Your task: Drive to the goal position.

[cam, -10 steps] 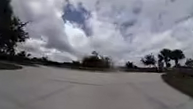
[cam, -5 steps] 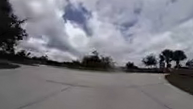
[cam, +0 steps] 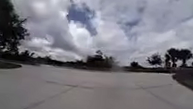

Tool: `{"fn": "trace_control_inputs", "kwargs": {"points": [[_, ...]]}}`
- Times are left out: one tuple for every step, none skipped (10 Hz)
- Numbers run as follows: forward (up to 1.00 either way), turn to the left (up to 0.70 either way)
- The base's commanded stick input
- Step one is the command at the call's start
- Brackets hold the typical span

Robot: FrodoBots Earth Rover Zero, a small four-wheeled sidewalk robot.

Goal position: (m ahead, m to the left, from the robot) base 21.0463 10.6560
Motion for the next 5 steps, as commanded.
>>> {"fn": "trace_control_inputs", "kwargs": {"points": [[0.6, 0.02], [0.6, 0.02], [0.6, 0.02], [0.6, 0.02], [0.6, 0.02]]}}
